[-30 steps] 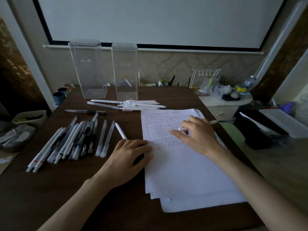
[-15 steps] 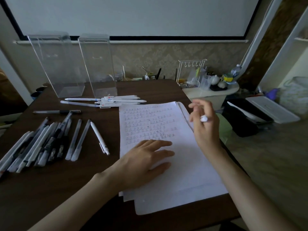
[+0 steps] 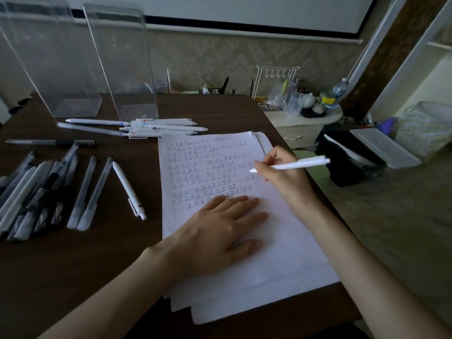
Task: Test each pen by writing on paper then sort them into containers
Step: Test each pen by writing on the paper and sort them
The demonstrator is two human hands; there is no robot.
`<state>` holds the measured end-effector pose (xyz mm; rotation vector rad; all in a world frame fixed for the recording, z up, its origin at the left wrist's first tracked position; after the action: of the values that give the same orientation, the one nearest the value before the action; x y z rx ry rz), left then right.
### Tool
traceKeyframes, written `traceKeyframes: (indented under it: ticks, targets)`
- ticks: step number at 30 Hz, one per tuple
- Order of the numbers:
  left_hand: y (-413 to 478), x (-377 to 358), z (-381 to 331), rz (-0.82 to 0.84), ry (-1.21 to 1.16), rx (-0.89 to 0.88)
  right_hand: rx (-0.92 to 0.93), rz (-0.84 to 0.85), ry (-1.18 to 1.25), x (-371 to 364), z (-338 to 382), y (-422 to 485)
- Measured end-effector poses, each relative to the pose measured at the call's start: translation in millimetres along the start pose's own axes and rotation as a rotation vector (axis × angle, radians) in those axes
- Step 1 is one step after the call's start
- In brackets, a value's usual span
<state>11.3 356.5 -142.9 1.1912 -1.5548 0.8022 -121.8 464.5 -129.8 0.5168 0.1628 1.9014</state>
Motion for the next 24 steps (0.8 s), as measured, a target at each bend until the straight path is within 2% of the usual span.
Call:
traceKeyframes:
  ticks: [3, 8, 13, 24]
  targets:
    - [0.7, 1.7, -2.0, -0.055, -0.005, 0.036, -0.026, -0.013, -0.106, 3.6, -0.4, 1.1]
    - [1.1, -3.5, -3.1, -0.106, 0.012, 0.074, -0.006, 0.018, -0.115, 0.3, 3.4, -2.3]
    - [1.2, -4.5, -3.4, -0.091, -0.008, 0.087, 0.007, 0.061, -0.185, -2.3, 6.4, -5.4]
    - [1.3, -5.2, -2.8, -0.101, 0.052, 0.094, 0.02, 0.009, -0.232, -0.5, 3.7, -2.0]
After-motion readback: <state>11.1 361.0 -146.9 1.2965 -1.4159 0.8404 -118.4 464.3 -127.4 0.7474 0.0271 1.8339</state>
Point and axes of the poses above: each hand's wrist, its own y-axis towards the middle knuckle, its own x-axis out of the back of the hand, z = x × y, the point moved 4 cm from there along y, towards the middle knuckle, and after that the axes turned 8 degrees about x, right-handed, at the moved point
